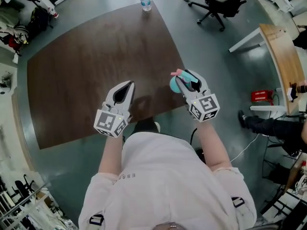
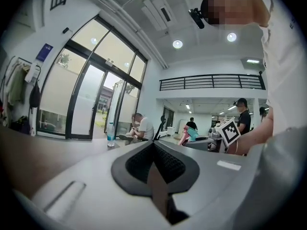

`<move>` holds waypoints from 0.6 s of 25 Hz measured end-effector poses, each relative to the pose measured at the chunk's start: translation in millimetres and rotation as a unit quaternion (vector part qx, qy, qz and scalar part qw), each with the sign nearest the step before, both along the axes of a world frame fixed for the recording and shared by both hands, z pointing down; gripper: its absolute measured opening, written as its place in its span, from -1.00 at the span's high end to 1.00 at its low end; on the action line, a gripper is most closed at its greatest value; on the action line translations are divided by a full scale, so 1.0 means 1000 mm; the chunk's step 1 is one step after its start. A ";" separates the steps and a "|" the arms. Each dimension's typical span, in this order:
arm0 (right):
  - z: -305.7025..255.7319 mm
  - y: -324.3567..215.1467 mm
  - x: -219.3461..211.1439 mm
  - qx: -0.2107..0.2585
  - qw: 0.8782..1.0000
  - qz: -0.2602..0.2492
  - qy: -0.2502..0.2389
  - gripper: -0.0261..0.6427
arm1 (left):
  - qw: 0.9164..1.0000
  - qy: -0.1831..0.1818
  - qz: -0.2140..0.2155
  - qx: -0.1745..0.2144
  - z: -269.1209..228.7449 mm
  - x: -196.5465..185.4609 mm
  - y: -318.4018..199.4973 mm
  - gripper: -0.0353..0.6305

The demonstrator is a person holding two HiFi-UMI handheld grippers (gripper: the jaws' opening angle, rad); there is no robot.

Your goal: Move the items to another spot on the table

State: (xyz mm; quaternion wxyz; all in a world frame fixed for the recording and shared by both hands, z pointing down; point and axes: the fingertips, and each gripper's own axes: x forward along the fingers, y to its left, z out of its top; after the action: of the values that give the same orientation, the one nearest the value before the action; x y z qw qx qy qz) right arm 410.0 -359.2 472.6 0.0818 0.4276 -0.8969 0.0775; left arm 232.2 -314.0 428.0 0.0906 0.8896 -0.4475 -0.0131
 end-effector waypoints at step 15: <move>-0.005 0.050 -0.112 0.015 0.991 -0.134 -0.007 0.39 | 0.984 -0.035 -0.175 0.016 0.002 -0.120 0.103 0.85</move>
State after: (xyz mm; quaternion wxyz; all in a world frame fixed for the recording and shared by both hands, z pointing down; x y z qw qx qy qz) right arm 297.6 -309.6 467.3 0.0783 0.3040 -0.9479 0.0551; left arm 111.8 -211.4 430.3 0.0572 0.7985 -0.5992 -0.0050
